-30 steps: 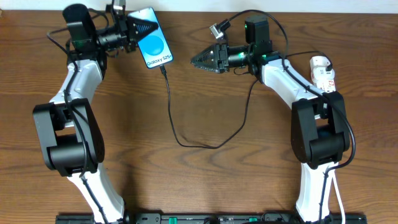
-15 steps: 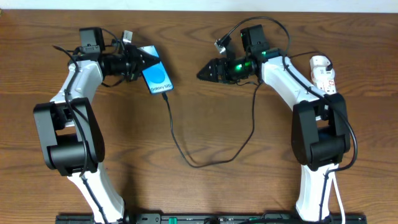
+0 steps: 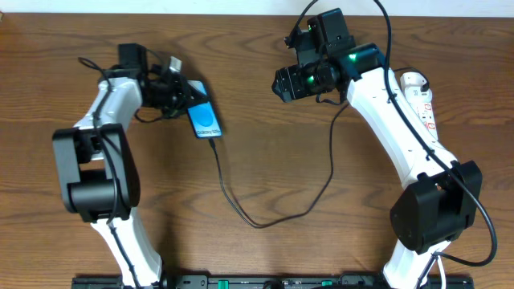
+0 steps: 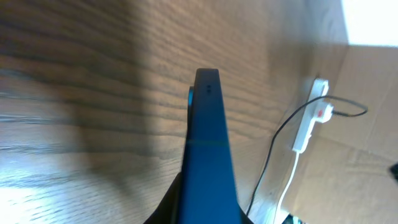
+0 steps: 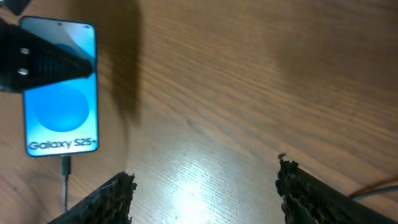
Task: Plug charger to phone and switch on socket
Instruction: 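Release the plug and retract the right gripper toward the power strip, then lower the phone flat onto the table with the left gripper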
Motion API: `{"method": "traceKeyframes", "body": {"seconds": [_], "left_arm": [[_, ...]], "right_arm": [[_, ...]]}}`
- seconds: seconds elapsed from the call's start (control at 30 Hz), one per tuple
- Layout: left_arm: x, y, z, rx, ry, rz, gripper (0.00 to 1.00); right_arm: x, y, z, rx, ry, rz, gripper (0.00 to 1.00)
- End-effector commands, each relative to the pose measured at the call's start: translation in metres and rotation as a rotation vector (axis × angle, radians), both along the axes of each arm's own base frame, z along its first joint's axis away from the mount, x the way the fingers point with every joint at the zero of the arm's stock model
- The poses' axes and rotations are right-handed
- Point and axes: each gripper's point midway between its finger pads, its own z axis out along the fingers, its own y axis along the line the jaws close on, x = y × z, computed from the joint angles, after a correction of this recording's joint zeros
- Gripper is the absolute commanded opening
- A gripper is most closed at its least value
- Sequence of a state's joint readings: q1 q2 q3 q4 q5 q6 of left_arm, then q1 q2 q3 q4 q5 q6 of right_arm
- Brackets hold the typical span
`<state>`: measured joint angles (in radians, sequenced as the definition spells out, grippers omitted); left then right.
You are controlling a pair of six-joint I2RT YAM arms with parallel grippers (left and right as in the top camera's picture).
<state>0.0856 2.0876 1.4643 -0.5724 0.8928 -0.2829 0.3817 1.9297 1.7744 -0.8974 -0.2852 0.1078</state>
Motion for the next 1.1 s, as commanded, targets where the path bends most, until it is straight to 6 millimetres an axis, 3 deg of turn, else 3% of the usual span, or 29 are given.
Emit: {"method": "traceKeyframes", "body": {"seconds": [0.0, 0.2, 0.4, 0.67, 0.83, 1.07], "left_arm": [[0.004, -0.013, -0.006, 0.004, -0.026, -0.044, 0.08], [0.005, -0.01, -0.016, 0.032, -0.009, -0.029, 0.07], [0.001, -0.01, -0.042, 0.022, 0.069, -0.012, 0.08], [0.0, -0.005, -0.05, 0.064, 0.084, -0.001, 0.08], [0.0, -0.005, -0.051, 0.064, 0.087, -0.001, 0.26], [-0.003, 0.009, -0.063, 0.163, 0.124, 0.033, 0.32]], "right_arm": [[-0.002, -0.002, 0.005, -0.026, -0.013, 0.007, 0.72], [-0.005, -0.003, 0.004, -0.03, -0.002, 0.007, 0.71], [-0.006, -0.003, 0.003, -0.033, 0.004, 0.008, 0.7], [-0.006, -0.004, 0.003, -0.034, 0.005, 0.008, 0.71], [-0.006, -0.004, 0.003, -0.035, 0.004, 0.011, 0.72], [-0.007, -0.003, 0.003, -0.034, 0.005, 0.012, 0.73]]}}
